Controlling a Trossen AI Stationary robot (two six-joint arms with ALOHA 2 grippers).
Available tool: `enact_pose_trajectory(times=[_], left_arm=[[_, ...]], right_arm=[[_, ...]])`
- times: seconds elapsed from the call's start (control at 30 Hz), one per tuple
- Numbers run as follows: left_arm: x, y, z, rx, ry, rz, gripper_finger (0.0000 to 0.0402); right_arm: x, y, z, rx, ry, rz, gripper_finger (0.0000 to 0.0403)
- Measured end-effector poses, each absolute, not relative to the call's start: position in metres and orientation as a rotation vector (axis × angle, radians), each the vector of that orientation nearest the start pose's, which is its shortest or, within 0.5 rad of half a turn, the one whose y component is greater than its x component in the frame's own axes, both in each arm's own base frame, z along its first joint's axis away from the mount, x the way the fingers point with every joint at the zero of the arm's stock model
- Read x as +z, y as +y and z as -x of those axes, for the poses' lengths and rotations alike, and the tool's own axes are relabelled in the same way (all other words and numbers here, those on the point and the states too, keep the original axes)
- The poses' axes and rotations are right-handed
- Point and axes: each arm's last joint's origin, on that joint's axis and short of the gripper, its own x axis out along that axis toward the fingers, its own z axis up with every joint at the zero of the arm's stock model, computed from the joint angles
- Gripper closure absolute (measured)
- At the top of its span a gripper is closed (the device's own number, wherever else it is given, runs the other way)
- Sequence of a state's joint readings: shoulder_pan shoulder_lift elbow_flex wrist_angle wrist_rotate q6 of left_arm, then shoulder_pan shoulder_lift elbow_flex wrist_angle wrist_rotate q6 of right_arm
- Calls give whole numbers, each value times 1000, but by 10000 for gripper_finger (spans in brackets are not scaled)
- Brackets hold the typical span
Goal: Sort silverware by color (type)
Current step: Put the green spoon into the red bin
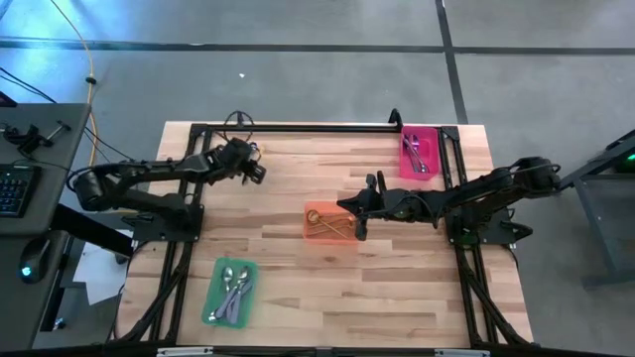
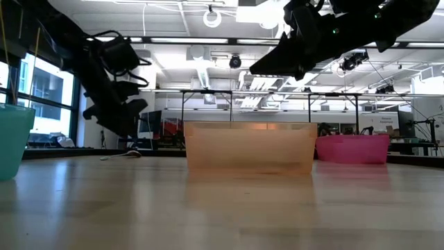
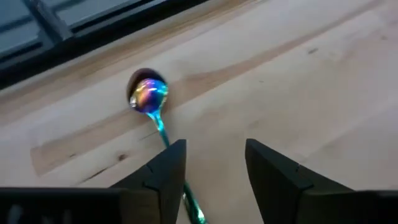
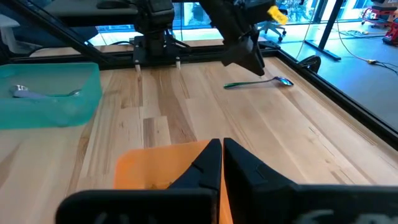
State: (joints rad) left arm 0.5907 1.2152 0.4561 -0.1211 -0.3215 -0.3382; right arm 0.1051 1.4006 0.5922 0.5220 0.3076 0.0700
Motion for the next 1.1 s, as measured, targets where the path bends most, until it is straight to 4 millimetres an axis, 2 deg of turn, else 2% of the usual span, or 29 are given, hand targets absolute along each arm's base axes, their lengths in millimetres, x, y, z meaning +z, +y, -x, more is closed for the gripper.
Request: enact_pose_trajectory(times=[0.3, 0.53, 0.6, 0.73, 1.03, 1.1], left_arm=[[137, 145, -156, 1018, 843, 445, 243], [116, 159, -155, 988, 917, 435, 244], [117, 159, -159, 988, 934, 419, 249], [117, 161, -162, 955, 987, 405, 277], [115, 158, -165, 820, 1035, 356, 383], [115, 158, -165, 808, 1038, 348, 394]], right_arm=[[201, 21, -279, -214, 273, -11, 403], [201, 21, -279, -214, 273, -15, 403], [201, 21, -279, -214, 273, -18, 403], [201, 21, -279, -214, 273, -18, 403], [201, 21, -279, -209, 273, -22, 403], [201, 21, -279, -209, 274, -22, 403]])
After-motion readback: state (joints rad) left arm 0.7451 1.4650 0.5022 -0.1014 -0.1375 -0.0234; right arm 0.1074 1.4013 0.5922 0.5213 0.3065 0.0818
